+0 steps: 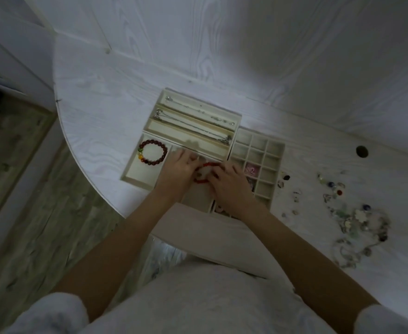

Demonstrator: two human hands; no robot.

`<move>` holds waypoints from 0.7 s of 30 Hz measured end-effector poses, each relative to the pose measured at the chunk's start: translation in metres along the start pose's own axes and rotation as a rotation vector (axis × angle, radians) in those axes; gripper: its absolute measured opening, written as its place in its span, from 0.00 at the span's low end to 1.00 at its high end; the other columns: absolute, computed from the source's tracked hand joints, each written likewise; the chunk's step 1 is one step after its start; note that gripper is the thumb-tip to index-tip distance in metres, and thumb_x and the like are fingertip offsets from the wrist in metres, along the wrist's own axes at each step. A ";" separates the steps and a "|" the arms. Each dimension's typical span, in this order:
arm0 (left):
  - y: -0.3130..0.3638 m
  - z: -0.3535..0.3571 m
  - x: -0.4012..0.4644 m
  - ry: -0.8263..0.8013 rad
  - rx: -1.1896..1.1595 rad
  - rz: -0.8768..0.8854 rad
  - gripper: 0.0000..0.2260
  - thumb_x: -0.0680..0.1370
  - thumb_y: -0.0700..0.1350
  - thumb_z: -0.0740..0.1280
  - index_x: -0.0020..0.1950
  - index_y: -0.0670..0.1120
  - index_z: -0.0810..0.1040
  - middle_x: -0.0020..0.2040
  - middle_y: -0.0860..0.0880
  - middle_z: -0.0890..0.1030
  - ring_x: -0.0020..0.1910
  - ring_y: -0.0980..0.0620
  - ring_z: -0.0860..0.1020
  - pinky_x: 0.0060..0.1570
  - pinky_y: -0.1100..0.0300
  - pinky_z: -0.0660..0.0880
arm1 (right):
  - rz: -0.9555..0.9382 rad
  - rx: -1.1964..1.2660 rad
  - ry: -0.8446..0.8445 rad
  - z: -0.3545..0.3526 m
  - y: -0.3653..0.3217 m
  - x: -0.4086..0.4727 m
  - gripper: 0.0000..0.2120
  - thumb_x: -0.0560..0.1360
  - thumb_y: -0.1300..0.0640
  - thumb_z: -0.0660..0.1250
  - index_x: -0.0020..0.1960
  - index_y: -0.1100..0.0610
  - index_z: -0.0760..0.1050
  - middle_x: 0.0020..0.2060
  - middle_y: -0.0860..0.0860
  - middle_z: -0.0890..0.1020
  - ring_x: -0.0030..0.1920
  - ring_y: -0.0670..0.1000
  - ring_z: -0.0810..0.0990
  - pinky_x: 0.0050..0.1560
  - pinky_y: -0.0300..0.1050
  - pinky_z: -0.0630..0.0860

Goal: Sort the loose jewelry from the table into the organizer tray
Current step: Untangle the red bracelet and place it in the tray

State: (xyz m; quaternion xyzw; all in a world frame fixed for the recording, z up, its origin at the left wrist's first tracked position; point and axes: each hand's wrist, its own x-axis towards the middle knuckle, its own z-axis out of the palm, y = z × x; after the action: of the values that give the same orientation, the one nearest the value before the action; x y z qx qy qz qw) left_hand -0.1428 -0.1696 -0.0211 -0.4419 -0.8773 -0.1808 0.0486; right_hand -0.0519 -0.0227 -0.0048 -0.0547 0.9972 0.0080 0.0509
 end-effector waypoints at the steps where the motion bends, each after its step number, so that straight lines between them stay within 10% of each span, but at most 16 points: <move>1: 0.001 0.000 0.002 0.000 0.031 0.016 0.08 0.71 0.40 0.64 0.47 0.43 0.80 0.46 0.44 0.80 0.44 0.42 0.75 0.42 0.51 0.73 | 0.012 -0.006 -0.038 0.001 -0.001 -0.001 0.11 0.73 0.52 0.61 0.46 0.55 0.80 0.44 0.51 0.81 0.50 0.57 0.76 0.49 0.47 0.61; 10: -0.001 0.000 0.007 -0.086 0.203 0.012 0.03 0.72 0.44 0.68 0.43 0.49 0.82 0.63 0.49 0.76 0.56 0.47 0.69 0.50 0.52 0.63 | 0.039 0.018 -0.078 0.000 0.002 -0.010 0.12 0.70 0.51 0.69 0.50 0.56 0.81 0.52 0.54 0.81 0.59 0.58 0.74 0.56 0.53 0.61; 21: 0.005 0.004 -0.011 -0.100 0.164 0.094 0.12 0.72 0.45 0.58 0.44 0.49 0.82 0.52 0.52 0.80 0.53 0.49 0.70 0.47 0.51 0.63 | 0.075 0.018 -0.072 0.001 0.001 -0.007 0.21 0.74 0.49 0.52 0.44 0.54 0.83 0.45 0.50 0.83 0.58 0.56 0.76 0.56 0.52 0.61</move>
State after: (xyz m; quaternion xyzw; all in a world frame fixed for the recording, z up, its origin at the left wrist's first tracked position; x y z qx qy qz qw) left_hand -0.1323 -0.1738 -0.0261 -0.4854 -0.8689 -0.0838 0.0490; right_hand -0.0451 -0.0207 -0.0053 -0.0164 0.9961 0.0031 0.0870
